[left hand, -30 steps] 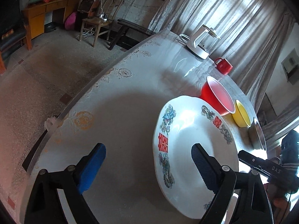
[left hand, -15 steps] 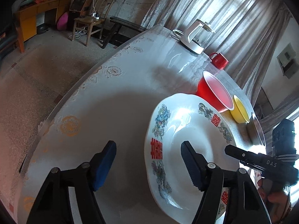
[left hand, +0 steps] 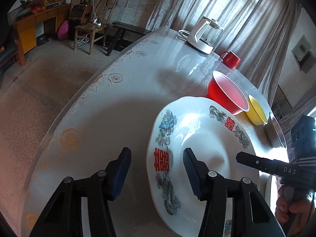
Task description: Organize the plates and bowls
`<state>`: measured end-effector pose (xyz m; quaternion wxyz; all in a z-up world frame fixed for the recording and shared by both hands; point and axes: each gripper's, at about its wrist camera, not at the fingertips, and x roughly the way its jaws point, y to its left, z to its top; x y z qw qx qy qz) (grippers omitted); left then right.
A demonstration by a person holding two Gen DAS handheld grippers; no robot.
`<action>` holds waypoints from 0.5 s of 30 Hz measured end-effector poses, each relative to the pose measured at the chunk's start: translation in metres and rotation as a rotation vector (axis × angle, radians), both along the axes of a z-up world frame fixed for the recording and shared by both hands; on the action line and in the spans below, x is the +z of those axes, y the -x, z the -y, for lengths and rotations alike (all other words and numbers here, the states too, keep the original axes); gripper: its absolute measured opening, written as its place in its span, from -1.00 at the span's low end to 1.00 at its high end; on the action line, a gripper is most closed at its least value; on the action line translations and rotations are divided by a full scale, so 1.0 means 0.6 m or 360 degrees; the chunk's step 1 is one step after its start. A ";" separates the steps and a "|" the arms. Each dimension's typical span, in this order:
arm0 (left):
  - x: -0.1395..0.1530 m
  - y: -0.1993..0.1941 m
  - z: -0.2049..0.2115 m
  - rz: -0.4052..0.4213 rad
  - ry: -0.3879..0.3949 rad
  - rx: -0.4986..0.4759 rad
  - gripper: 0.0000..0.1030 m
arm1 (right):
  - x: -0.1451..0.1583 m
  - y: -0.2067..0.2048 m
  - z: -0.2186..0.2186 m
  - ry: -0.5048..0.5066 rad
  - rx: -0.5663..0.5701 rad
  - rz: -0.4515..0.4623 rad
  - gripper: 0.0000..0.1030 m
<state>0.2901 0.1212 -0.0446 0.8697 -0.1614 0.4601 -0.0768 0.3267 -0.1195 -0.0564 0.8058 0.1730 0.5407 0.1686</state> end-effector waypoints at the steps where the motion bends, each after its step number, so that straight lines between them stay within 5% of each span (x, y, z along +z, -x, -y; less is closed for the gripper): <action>1: -0.001 -0.001 0.002 -0.0004 -0.0003 -0.0006 -0.10 | -0.002 -0.003 -0.003 0.0004 0.0002 0.0000 -0.36; 7: -0.002 -0.003 0.012 -0.0005 -0.0048 -0.0068 -0.45 | -0.004 -0.005 -0.005 -0.0009 0.0011 0.0014 -0.40; 15: 0.001 -0.003 0.021 -0.0013 -0.0118 -0.0073 -0.43 | -0.007 -0.006 0.004 0.0001 0.0001 0.0008 -0.57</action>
